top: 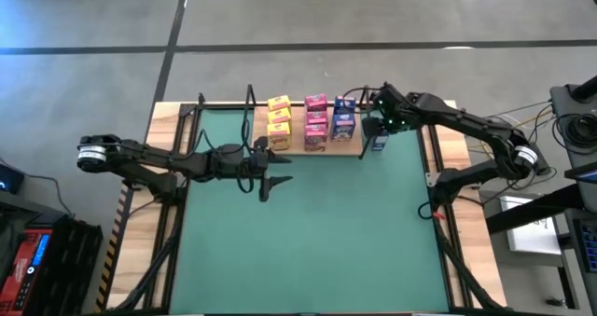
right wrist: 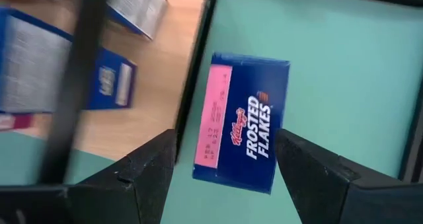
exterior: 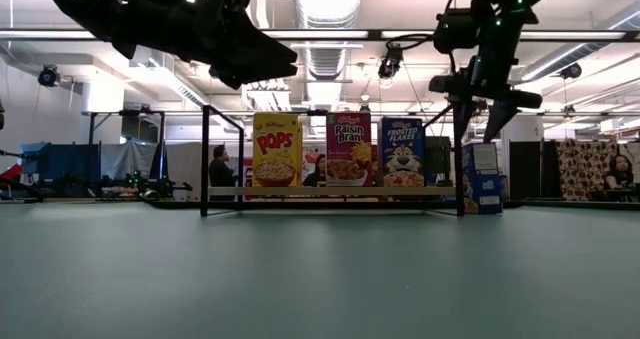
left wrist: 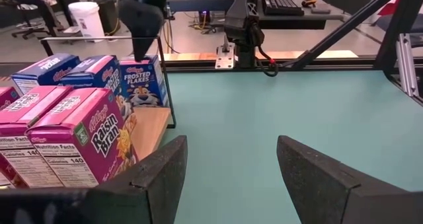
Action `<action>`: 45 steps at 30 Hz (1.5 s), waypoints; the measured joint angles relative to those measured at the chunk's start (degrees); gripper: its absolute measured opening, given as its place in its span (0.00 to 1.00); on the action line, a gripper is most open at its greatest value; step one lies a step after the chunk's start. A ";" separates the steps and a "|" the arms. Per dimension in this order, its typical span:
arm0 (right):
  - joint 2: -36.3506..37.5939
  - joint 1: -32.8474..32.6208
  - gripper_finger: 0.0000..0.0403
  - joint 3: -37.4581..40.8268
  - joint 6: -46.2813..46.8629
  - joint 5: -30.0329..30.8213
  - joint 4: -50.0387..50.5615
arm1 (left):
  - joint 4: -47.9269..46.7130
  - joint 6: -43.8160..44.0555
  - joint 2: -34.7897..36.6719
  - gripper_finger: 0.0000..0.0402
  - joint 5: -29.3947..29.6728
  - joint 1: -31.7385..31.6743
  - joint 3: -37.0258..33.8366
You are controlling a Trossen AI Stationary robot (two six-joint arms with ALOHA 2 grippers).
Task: Stack cereal on shelf
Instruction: Put the blue cereal box on the shelf and align with the other blue cereal boxes
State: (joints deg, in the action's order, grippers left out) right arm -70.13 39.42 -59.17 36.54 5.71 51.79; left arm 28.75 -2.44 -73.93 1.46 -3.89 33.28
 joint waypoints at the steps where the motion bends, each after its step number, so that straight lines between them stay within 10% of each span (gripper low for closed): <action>1: -0.01 0.00 0.60 -0.70 -0.08 0.00 -0.03 | -0.02 0.00 0.00 0.54 0.01 -0.04 0.00; 45: 0.20 0.00 0.60 1.17 -3.52 3.09 -3.69 | -0.02 0.00 -0.02 0.54 0.04 -0.89 -0.42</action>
State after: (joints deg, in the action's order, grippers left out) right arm -69.93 39.42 -58.00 33.02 8.80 48.10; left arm 28.73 -2.44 -73.95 1.50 -4.78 32.86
